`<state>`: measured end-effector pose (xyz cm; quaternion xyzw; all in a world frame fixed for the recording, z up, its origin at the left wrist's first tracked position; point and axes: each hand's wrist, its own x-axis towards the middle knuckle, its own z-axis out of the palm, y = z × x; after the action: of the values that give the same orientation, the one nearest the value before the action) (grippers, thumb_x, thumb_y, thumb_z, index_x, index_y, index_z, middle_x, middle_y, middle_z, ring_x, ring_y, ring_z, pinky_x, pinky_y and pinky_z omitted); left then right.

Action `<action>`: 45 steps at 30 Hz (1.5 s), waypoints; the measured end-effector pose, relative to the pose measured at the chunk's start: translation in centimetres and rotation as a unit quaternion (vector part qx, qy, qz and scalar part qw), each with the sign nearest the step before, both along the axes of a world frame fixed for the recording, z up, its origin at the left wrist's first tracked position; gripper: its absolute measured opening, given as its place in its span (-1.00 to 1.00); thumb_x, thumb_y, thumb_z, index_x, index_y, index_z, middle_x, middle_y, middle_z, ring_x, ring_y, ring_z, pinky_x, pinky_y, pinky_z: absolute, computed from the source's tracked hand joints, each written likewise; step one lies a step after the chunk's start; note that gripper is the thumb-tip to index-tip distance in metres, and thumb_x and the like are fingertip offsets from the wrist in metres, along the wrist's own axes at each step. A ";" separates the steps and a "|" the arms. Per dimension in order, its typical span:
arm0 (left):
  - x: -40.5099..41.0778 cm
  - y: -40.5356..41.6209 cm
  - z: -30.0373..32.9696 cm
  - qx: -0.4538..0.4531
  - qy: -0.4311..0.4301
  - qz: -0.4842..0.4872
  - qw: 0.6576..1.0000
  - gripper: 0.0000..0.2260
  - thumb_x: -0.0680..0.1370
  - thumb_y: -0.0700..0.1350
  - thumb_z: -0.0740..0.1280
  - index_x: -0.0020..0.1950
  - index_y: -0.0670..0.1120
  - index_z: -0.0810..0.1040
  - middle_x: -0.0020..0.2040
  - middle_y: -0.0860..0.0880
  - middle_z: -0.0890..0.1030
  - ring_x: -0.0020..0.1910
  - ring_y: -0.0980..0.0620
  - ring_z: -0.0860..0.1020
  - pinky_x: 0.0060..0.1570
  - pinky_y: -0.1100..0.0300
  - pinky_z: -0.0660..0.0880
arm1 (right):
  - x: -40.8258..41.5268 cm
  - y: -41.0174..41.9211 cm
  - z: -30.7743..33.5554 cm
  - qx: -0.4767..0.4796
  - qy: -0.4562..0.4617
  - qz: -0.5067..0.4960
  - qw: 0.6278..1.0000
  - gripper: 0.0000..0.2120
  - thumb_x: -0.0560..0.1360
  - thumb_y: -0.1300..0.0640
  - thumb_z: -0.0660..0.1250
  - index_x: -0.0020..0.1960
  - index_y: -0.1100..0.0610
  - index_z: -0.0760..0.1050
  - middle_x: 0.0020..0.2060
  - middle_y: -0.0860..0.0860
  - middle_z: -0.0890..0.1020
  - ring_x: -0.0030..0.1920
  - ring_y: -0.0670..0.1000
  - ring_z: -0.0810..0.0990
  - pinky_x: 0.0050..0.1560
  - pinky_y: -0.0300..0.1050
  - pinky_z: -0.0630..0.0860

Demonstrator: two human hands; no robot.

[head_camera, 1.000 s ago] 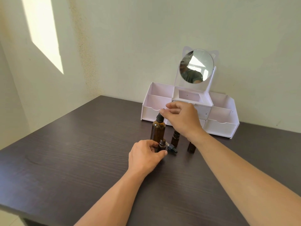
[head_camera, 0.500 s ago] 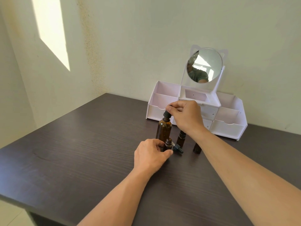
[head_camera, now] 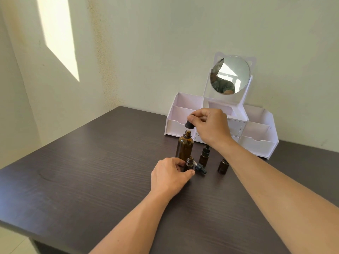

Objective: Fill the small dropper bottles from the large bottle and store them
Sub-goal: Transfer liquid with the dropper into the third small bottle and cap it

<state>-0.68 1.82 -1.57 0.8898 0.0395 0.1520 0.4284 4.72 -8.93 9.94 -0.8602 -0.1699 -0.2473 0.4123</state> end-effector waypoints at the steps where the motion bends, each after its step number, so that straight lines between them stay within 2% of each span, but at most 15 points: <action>1: 0.0 0.0 0.0 0.000 -0.001 0.001 1.000 -0.60 0.42 0.19 0.45 0.20 0.06 0.62 -0.31 0.16 0.51 -0.30 0.20 0.49 -0.25 0.31 0.42 | 0.0 -0.1 0.4 0.006 -0.003 0.002 1.000 -0.89 0.49 0.14 0.40 -0.06 0.17 0.65 -0.28 -0.05 0.64 -0.29 -0.24 0.57 -0.15 -0.30 0.50; 6: 0.0 0.0 -0.1 -0.018 -0.008 0.005 1.000 -0.59 0.39 0.24 0.45 0.15 0.08 0.63 -0.33 0.15 0.51 -0.32 0.20 0.49 -0.32 0.31 0.35 | -0.5 -0.7 2.8 0.044 -0.019 0.031 0.998 -0.92 0.49 0.19 0.38 -0.09 0.19 0.64 -0.33 -0.06 0.66 -0.36 -0.31 0.61 -0.26 -0.50 0.48; 10: -0.1 0.0 -0.1 -0.036 -0.024 0.006 0.999 -0.57 0.40 0.27 0.43 0.18 0.10 0.63 -0.34 0.16 0.48 -0.34 0.19 0.47 -0.37 0.34 0.29 | -1.1 -1.4 5.0 0.067 -0.055 0.038 0.996 -0.93 0.49 0.22 0.38 -0.06 0.21 0.62 -0.33 -0.07 0.63 -0.38 -0.33 0.60 -0.29 -0.50 0.47; 12: -0.1 0.0 -0.1 -0.046 -0.033 0.003 0.998 -0.56 0.40 0.28 0.41 0.20 0.11 0.62 -0.36 0.16 0.47 -0.36 0.19 0.46 -0.37 0.35 0.30 | -1.4 -1.7 5.8 0.072 -0.075 0.032 0.994 -0.92 0.49 0.21 0.39 -0.05 0.21 0.63 -0.31 -0.07 0.63 -0.36 -0.30 0.60 -0.24 -0.47 0.50; 15: -0.1 -0.1 -0.1 -0.057 -0.039 -0.004 0.998 -0.58 0.42 0.27 0.41 0.21 0.12 0.62 -0.40 0.15 0.45 -0.39 0.19 0.45 -0.37 0.36 0.30 | -1.7 -2.4 6.3 0.079 -0.088 0.025 0.993 -0.90 0.47 0.20 0.41 -0.04 0.20 0.64 -0.27 -0.04 0.65 -0.27 -0.21 0.65 -0.08 -0.30 0.59; 18: -0.2 0.0 -0.1 -0.057 -0.043 -0.003 0.997 -0.63 0.43 0.24 0.42 0.17 0.14 0.64 -0.43 0.15 0.44 -0.42 0.19 0.43 -0.39 0.35 0.29 | -2.3 -2.9 5.8 0.073 -0.076 0.038 0.994 -0.91 0.47 0.20 0.42 -0.04 0.19 0.64 -0.27 -0.05 0.66 -0.22 -0.11 0.69 -0.07 -0.19 0.62; 20: -0.2 0.0 -0.2 -0.057 -0.043 -0.004 0.997 -0.64 0.43 0.23 0.42 0.17 0.15 0.64 -0.42 0.15 0.44 -0.42 0.20 0.43 -0.39 0.35 0.28 | -2.8 -3.2 5.0 0.056 -0.063 0.048 0.995 -0.93 0.47 0.18 0.42 -0.07 0.16 0.64 -0.27 -0.04 0.68 -0.26 -0.14 0.68 -0.15 -0.27 0.59; 22: -0.2 0.1 -0.2 -0.059 -0.041 -0.010 0.997 -0.64 0.43 0.22 0.43 0.18 0.15 0.64 -0.41 0.14 0.45 -0.41 0.20 0.44 -0.37 0.34 0.30 | -3.3 -3.3 4.2 0.039 -0.048 0.056 0.996 -0.98 0.47 0.18 0.42 -0.12 0.09 0.62 -0.32 -0.11 0.66 -0.33 -0.22 0.65 -0.25 -0.38 0.54; 26: -0.2 0.1 -0.2 -0.069 -0.037 -0.014 0.997 -0.67 0.43 0.19 0.45 0.16 0.16 0.65 -0.42 0.15 0.47 -0.41 0.20 0.44 -0.35 0.32 0.32 | -3.8 -3.4 2.6 0.027 -0.032 0.061 0.997 -0.91 0.46 0.17 0.43 -0.19 0.01 0.61 -0.35 -0.16 0.64 -0.30 -0.20 0.66 -0.18 -0.35 0.56; 29: -0.3 0.1 -0.2 -0.071 -0.034 -0.012 0.997 -0.68 0.44 0.18 0.45 0.16 0.16 0.65 -0.42 0.14 0.47 -0.42 0.21 0.44 -0.37 0.34 0.30 | -3.9 -3.3 1.8 0.026 -0.025 0.068 0.997 -0.86 0.46 0.18 0.42 -0.23 -0.02 0.58 -0.38 -0.20 0.61 -0.39 -0.28 0.60 -0.35 -0.46 0.47; 35: -0.4 0.0 0.0 -0.073 -0.032 -0.013 0.997 -0.70 0.44 0.16 0.46 0.15 0.16 0.65 -0.41 0.14 0.48 -0.41 0.20 0.45 -0.36 0.33 0.33 | -3.9 -2.9 0.7 0.008 -0.027 0.064 0.998 -0.83 0.46 0.17 0.43 -0.25 -0.07 0.57 -0.38 -0.27 0.59 -0.31 -0.29 0.61 -0.21 -0.41 0.53; 38: -0.3 0.1 0.0 -0.074 -0.032 -0.014 0.997 -0.70 0.44 0.16 0.46 0.15 0.16 0.66 -0.42 0.14 0.48 -0.41 0.20 0.45 -0.36 0.33 0.33 | -3.8 -2.8 0.5 0.003 -0.032 0.056 0.998 -0.82 0.45 0.18 0.43 -0.26 -0.05 0.57 -0.40 -0.27 0.58 -0.33 -0.29 0.60 -0.21 -0.38 0.52; 45: -0.3 0.1 -0.1 -0.073 -0.028 -0.013 0.997 -0.67 0.43 0.18 0.45 0.17 0.15 0.65 -0.40 0.14 0.50 -0.40 0.20 0.46 -0.35 0.33 0.33 | -4.1 -2.9 1.7 0.012 -0.034 0.066 0.997 -0.86 0.46 0.18 0.42 -0.23 -0.02 0.58 -0.38 -0.25 0.59 -0.34 -0.31 0.60 -0.28 -0.47 0.49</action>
<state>-1.00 1.90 -1.68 0.8519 0.0263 0.1681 0.4953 0.64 -11.83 11.60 -0.8331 -0.2378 -0.2508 0.4318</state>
